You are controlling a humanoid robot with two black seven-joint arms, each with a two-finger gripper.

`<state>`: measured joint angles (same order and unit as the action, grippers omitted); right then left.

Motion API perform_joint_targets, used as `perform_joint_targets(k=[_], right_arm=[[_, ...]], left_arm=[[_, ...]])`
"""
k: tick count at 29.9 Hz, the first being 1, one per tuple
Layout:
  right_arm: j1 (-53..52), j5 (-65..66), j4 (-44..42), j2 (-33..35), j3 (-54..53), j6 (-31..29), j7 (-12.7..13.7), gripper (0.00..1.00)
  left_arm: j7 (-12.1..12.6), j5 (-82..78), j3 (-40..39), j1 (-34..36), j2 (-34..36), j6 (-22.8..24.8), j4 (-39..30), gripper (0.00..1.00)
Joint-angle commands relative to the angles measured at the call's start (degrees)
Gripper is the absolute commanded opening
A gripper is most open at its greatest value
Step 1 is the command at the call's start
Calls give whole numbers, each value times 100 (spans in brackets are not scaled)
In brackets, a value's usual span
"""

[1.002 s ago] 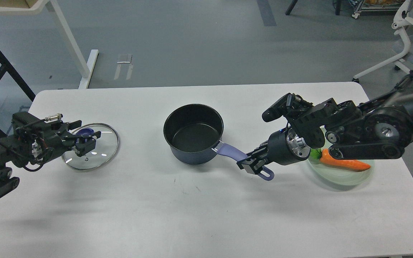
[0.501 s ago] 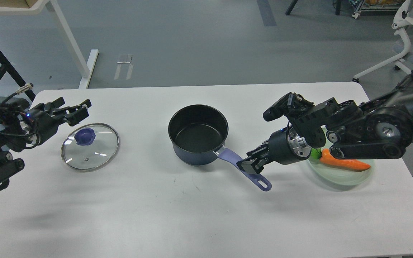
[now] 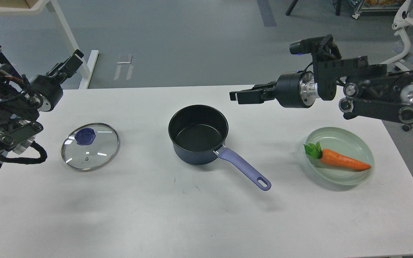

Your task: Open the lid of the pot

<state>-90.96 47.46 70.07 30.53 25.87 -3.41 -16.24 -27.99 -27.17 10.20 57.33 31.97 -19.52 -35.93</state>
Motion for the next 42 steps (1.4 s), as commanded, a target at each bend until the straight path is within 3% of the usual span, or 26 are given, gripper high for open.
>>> perform_joint_targets(k=[1, 8, 14, 21, 31, 42], right_arm=[[700, -62, -221, 374, -1247, 51, -2, 98], [2756, -70, -546, 384, -4226, 77, -2, 99], [3954, -1192, -967, 77, -6100, 94, 7, 99], [4078, -2933, -2049, -222, -6744, 86, -2, 99], [4455, -5298, -2690, -863, -6902, 60, -28, 99], [4737, -5467, -3121, -1497, -7957, -300, 42, 99]], left_arm=[[-1, 869, -70, 112, -313, 88, -1, 99], [-1, 1609, -860, 112, -542, 720, 60, 99], [30, 2249, -1933, -37, -762, 1835, 122, 99], [31, 3603, -2075, -152, -797, 2452, 174, 99], [31, 4562, -2460, -406, -867, 2909, 174, 99], [171, 4563, -2936, -688, -859, 3112, 78, 99]])
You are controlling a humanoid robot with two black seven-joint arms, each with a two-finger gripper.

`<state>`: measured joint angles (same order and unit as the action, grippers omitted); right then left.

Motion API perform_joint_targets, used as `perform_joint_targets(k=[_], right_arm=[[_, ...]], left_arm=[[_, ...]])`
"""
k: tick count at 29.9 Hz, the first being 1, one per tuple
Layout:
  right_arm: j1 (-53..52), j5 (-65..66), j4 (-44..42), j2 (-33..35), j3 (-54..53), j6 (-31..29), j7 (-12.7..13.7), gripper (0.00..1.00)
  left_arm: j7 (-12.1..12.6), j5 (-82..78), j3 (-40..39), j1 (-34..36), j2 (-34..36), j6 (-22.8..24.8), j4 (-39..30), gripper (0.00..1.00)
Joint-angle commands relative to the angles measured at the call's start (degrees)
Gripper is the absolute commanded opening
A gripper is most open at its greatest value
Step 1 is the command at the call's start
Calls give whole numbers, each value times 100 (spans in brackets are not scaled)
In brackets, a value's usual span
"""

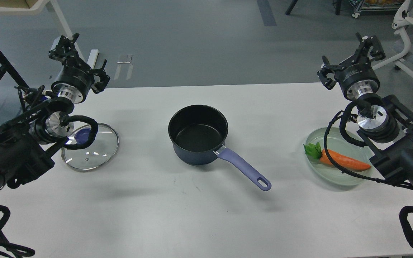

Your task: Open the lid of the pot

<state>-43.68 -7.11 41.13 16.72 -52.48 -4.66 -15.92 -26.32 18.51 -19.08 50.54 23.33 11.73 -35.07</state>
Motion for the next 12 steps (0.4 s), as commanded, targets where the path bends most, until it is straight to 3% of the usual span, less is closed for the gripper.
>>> perform_joint_targets(k=[1, 12], right_arm=[[8, -9, -281, -125, -122, -210, 10, 99], [-35, 0, -457, -186, -17, -272, -157, 100]], left_arm=[[4, -14, -8, -9, 5, -13, -9, 99], [4, -58, 62, -26, 40, -40, 44, 100]])
